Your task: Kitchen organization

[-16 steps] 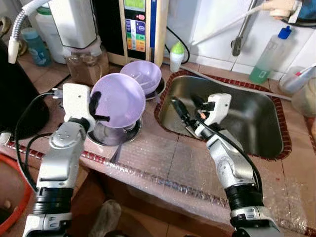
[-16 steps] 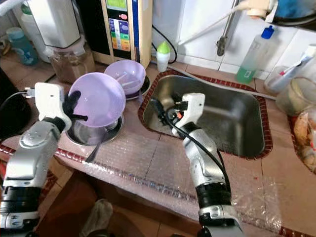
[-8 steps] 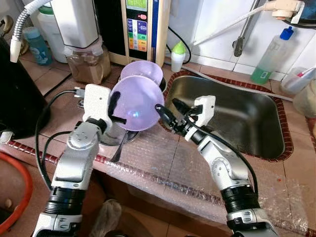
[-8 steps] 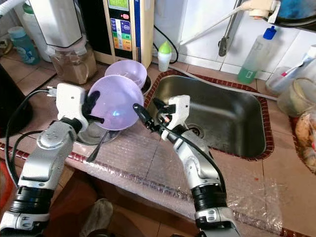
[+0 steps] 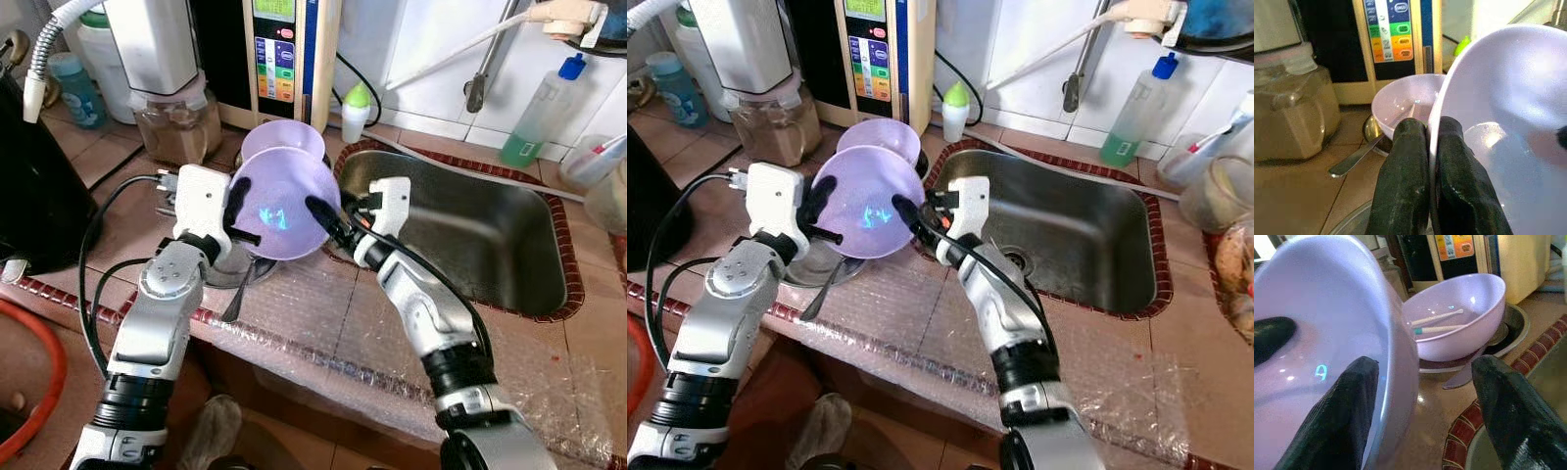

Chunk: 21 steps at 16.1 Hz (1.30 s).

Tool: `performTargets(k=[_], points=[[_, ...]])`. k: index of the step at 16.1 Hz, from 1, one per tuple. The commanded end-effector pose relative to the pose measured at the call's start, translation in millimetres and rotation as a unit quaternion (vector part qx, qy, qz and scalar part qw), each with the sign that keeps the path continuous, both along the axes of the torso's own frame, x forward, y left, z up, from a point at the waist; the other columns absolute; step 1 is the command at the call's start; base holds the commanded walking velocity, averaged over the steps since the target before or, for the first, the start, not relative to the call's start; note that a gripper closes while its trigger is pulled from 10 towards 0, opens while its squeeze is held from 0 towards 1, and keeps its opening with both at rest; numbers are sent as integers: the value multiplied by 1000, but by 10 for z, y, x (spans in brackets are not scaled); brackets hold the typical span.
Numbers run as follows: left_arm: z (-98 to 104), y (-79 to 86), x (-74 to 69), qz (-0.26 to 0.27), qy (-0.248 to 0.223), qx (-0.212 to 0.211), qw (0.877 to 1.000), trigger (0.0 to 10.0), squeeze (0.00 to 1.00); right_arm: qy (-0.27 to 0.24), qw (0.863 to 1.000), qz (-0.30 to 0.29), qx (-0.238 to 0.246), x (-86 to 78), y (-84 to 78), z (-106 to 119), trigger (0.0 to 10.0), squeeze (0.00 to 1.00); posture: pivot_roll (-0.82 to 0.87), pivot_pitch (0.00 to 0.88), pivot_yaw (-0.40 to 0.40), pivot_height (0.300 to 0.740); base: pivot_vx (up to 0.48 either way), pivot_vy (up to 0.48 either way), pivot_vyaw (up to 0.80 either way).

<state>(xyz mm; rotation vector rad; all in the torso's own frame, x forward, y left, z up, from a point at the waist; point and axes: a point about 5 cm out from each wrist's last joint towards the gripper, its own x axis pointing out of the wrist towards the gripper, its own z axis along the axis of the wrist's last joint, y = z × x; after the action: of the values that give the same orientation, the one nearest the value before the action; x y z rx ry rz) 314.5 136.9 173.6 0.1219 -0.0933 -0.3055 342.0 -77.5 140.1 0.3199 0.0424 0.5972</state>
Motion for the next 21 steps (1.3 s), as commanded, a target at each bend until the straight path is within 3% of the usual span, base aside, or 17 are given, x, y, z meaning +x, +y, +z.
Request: performTargets(k=[1,7,10,16,17,19,20,21], points=[[53,-96,-46,-30,-19,6,999,0,0,5,1000,-11,-4,62,-3,35,0,0,70,0,-31,740,0,0,0],[61,-95,-38,-30,-29,18,999,78,0,41,997,-56,-13,151,-109,-12,0,0,65,0,-31,740,0,0,0],[75,-86,-36,-25,-38,26,999,980,0,51,996,-70,-17,165,-162,-53,0,0,66,0,-30,740,0,0,0],[88,-61,-27,-20,-42,32,998,1373,0,64,995,-74,-13,183,-198,-75,0,0,69,0,-31,740,0,0,0],[77,-60,-28,-20,-41,33,998,2157,0,65,995,-76,-13,186,-204,-80,0,0,71,0,-31,740,0,0,0],[55,-61,-32,-18,-38,41,998,8000,0,68,994,-85,-17,193,-228,-102,0,0,75,0,-30,740,0,0,0],[59,-52,-28,-14,-39,43,998,10000,0,69,993,-95,-12,209,-253,-98,0,0,76,0,-29,740,0,0,0],[65,-46,-25,-12,-40,46,998,10000,0,69,993,-96,-9,216,-258,-88,0,0,76,0,-29,740,0,0,0]])
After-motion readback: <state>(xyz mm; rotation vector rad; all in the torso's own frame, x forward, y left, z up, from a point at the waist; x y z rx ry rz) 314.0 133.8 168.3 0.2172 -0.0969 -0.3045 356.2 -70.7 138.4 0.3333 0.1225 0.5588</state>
